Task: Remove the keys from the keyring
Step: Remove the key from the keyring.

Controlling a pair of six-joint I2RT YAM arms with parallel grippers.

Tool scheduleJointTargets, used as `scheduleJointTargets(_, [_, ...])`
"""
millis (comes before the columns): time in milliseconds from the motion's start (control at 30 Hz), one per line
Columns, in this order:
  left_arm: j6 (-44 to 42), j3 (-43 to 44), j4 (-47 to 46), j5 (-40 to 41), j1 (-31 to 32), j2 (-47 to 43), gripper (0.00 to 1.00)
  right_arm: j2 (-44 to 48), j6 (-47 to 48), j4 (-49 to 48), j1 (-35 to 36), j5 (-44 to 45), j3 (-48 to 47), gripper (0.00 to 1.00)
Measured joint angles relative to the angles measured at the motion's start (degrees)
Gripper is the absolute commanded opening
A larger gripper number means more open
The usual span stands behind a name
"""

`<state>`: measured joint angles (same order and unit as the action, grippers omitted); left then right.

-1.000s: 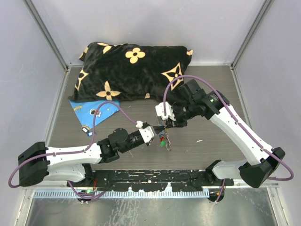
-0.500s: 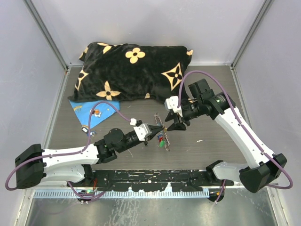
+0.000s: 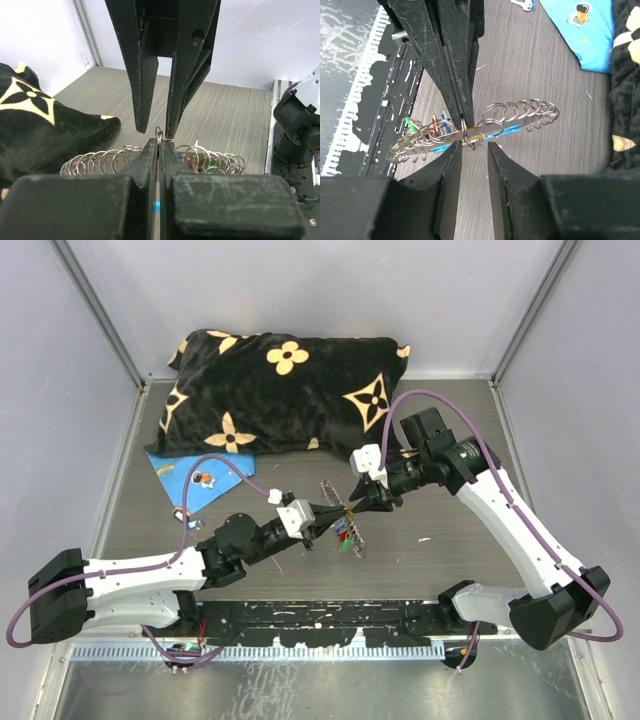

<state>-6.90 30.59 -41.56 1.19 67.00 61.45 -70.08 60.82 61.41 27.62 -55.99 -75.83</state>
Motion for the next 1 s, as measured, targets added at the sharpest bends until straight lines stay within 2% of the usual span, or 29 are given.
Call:
scheduleJointTargets(333, [0.13, 0.00, 0.00, 0.04, -0.17, -0.02, 0.00, 0.00, 2.89, 1.31, 0.00, 0.39, 0.00, 0.12])
scheduleJointTargets(533, [0.74, -0.04, 0.00, 0.02, -0.39, -0.52, 0.00, 0.07, 3.78, 1.60, 0.00, 0.61, 0.00, 0.05])
scheduleJointTargets(933, [3.65, -1.18, -1.77, 0.04, -0.44, -0.70, 0.00, 1.18, 6.62, 1.51, 0.02, 1.03, 2.56, 0.04])
scheduleJointTargets(967, [4.00, -1.33, -2.08, 0.04, -0.44, -0.63, 0.00, 1.25, 6.86, 1.46, 0.02, 0.90, 2.78, 0.06])
scheduleJointTargets(1000, [4.39, -1.42, -2.40, 0.07, -0.44, -0.50, 0.00, 1.36, 7.08, 1.44, 0.02, 0.83, 2.93, 0.12])
